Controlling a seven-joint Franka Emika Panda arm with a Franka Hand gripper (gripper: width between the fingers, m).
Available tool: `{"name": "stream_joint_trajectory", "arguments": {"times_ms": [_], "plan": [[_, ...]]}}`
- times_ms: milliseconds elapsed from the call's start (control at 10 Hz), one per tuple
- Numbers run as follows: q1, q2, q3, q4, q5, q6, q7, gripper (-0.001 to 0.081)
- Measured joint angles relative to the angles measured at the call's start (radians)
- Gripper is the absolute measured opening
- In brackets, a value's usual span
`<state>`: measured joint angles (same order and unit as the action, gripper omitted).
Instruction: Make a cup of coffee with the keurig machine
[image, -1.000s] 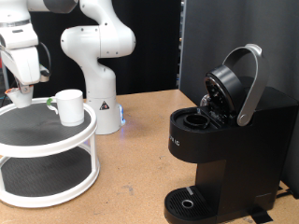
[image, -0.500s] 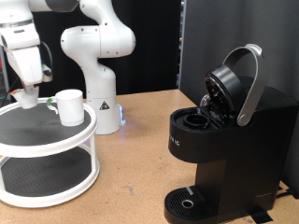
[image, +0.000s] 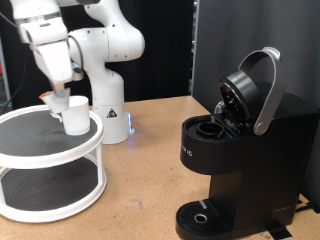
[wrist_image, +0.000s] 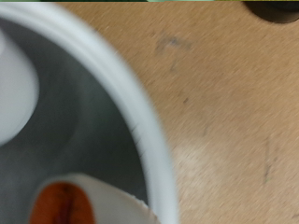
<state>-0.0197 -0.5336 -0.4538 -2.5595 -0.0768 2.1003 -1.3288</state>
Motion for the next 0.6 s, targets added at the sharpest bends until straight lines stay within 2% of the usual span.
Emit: {"name": "stream_joint_trajectory", "arguments": {"times_ms": [300,600], "plan": [[0.039,-0.001,0.078,0.015,0.063,0.002,0.118,0.0057],[0.045,0.001,0.089,0.017,0.067,0.001,0.145,0.0057]]}}
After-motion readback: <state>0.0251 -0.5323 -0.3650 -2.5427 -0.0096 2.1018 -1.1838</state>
